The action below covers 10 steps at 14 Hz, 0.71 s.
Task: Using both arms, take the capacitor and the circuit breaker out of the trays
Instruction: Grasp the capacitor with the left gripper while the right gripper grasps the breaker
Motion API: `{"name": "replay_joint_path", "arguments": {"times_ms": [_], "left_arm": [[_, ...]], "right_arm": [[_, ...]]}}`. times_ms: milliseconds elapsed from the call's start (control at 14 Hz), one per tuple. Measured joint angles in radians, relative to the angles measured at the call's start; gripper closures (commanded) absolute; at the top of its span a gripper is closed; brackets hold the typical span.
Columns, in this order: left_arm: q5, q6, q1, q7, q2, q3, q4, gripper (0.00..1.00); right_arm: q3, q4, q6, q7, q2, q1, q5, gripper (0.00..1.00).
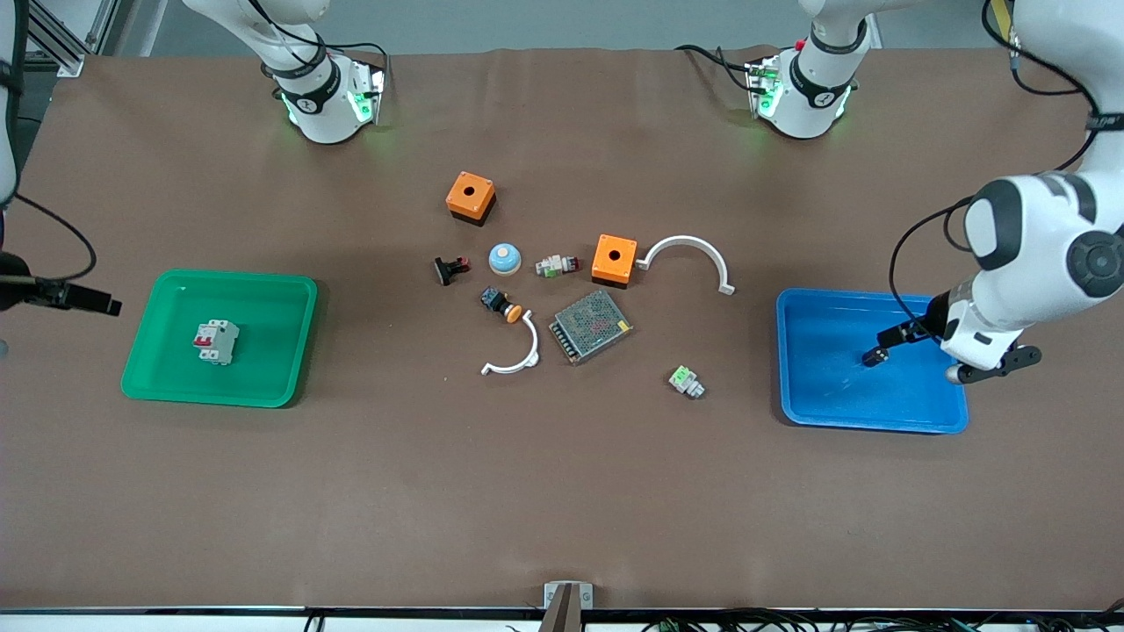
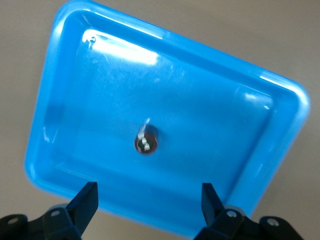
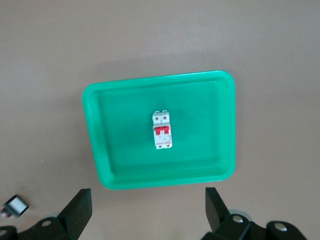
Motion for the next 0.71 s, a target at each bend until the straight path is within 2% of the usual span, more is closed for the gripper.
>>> {"name": "replay_joint_path", "arguments": {"times_ms": [143, 357, 714], "left_arm": [[0.005, 0.059, 0.011, 0.000, 0.065, 0.000, 0.000, 0.20], [0.068, 0.122, 0.026, -0.001, 0.138, 0.001, 0.001, 0.27], [0.076, 0.148, 0.040, -0.001, 0.183, -0.001, 0.006, 0.44]], "right_arm": [[0.000, -0.052, 0.095, -0.012, 0.019, -0.010, 0.001, 0.00], [0.001, -0.233, 0.336, -0.050, 0.029, -0.011, 0.003, 0.00], [0.003, -0.487, 0.718, -0.117, 0.092, -0.011, 0.041, 0.00]]}}
